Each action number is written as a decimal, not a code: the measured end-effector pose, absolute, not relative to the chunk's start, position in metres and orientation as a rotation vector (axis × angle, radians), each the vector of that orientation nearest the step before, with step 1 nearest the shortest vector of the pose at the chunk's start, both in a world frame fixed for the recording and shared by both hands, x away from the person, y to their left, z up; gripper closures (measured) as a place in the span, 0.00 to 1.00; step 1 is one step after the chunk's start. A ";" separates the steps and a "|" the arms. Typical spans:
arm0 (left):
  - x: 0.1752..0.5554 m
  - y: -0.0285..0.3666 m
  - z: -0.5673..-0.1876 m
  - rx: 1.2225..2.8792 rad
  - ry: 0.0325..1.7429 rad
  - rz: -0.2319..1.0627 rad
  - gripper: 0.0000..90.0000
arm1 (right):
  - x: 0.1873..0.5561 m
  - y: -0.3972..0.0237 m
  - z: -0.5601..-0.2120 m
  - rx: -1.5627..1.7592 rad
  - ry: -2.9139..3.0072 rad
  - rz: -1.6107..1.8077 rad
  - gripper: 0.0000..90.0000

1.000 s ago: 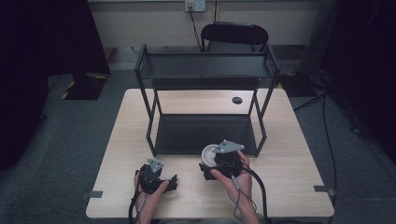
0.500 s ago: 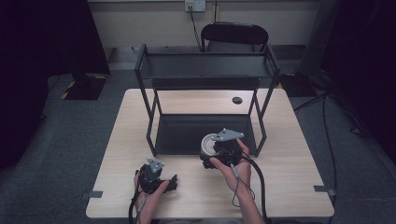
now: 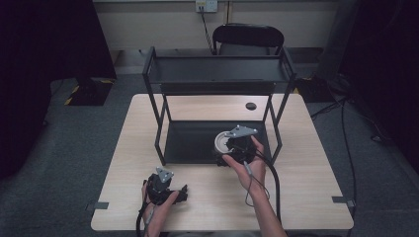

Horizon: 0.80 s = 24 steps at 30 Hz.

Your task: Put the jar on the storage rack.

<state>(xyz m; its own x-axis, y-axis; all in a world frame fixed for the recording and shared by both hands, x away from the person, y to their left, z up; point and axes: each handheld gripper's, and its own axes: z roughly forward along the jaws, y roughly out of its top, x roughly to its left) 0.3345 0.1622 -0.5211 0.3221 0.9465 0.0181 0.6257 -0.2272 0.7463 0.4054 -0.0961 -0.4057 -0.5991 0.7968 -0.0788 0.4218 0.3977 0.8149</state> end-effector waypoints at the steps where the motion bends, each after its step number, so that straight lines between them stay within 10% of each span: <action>1: 0.335 0.162 -0.521 1.949 1.383 0.641 0.00 | 0.408 -0.096 -0.406 1.048 2.195 1.082 0.11; 24: 0.334 0.162 -0.521 1.950 1.383 0.641 0.00 | 0.450 -0.093 -0.422 1.099 2.163 1.023 0.11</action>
